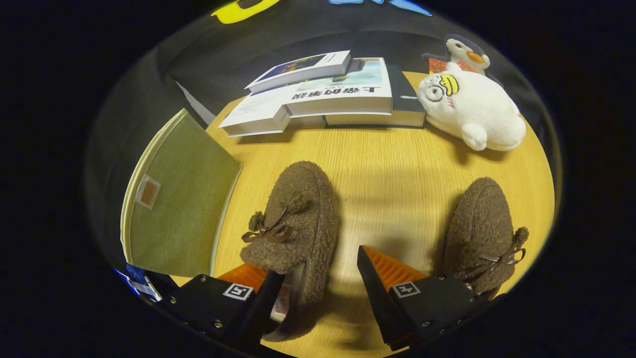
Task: Open the storage box then place both shoes into the box .Put the left shoe in first, then the right shoe, with the right side of both shoes facing outward in a uniform manner.
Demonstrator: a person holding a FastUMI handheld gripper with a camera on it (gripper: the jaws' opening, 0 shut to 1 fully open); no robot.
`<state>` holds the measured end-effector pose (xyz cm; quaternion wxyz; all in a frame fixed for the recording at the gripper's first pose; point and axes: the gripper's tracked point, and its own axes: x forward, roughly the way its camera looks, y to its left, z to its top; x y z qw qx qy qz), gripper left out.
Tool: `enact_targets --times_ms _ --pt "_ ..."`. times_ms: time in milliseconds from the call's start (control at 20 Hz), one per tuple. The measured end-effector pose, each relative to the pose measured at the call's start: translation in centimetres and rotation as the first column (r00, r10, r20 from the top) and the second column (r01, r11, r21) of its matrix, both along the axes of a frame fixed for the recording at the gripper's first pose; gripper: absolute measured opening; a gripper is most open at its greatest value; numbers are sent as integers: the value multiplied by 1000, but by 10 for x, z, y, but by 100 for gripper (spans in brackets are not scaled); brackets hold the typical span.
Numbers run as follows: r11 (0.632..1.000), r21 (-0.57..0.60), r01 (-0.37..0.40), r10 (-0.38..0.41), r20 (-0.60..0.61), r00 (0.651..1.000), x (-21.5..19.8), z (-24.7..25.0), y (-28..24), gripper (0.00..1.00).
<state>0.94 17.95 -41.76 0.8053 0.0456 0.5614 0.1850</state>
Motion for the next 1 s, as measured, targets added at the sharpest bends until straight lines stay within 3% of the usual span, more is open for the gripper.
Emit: enact_targets --times_ms 100,150,200,250,300,350,1000 --pt "999 33 7 -6 -39 999 -4 -1 10 68" --pt "999 27 19 -17 -45 999 -4 1 9 35" --pt "1000 2 29 -29 -41 999 -1 6 3 32" --pt "998 11 56 -56 -64 996 -2 3 7 14" --pt "996 6 84 -83 -90 992 -4 2 6 14" --pt "995 7 100 -99 -113 989 -6 14 1 4" --pt "998 58 24 -20 -65 998 3 129 29 3"
